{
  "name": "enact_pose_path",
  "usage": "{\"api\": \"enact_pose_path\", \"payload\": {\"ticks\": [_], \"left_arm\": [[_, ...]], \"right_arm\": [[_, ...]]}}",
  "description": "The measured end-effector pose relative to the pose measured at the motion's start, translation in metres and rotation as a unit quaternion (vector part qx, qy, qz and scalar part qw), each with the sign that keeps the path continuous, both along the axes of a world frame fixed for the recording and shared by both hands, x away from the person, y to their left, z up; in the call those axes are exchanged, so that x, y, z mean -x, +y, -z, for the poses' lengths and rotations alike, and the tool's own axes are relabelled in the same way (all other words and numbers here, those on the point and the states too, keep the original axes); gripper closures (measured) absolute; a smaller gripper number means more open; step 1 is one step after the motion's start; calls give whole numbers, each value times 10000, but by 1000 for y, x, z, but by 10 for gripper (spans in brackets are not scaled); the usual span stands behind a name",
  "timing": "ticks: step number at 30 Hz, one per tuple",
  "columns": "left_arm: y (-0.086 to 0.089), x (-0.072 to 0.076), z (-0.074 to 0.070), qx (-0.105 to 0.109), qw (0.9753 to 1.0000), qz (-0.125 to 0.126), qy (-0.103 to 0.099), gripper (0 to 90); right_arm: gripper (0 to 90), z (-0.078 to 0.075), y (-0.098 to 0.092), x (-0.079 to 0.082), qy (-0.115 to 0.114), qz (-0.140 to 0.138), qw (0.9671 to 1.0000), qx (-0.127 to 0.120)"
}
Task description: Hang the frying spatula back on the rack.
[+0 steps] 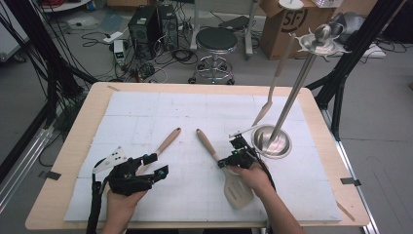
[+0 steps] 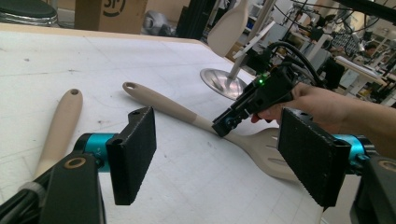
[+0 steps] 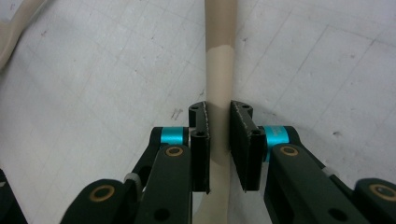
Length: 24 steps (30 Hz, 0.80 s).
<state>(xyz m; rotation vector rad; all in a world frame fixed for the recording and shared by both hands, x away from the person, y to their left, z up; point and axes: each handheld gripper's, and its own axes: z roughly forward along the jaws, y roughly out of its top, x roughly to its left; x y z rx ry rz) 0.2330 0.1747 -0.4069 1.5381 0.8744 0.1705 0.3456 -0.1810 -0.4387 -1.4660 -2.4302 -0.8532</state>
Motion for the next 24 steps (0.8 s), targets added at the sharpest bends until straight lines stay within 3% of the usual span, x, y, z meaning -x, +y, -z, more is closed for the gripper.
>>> {"api": "enact_pose_path", "payload": {"ticks": [6, 11, 15, 18, 24], "left_arm": [[4, 1, -1, 21, 10000, -44, -29, 290], [4, 2, -2, 30, 10000, -40, -50, 291], [4, 2, -2, 40, 10000, -55, -51, 291], [4, 2, -2, 30, 10000, -52, -56, 291], [4, 2, -3, 30, 10000, -47, -61, 291]], "right_arm": [[794, -6, -5, 5, -358, -178, 9990, -201], [794, -12, -18, 8, -479, 25, 9973, -557], [795, -20, -34, 12, -716, 239, 9921, -998], [795, -26, -43, 16, -1005, 433, 9871, -1170], [797, -35, -53, 22, -1260, 547, 9798, -1455]]}}
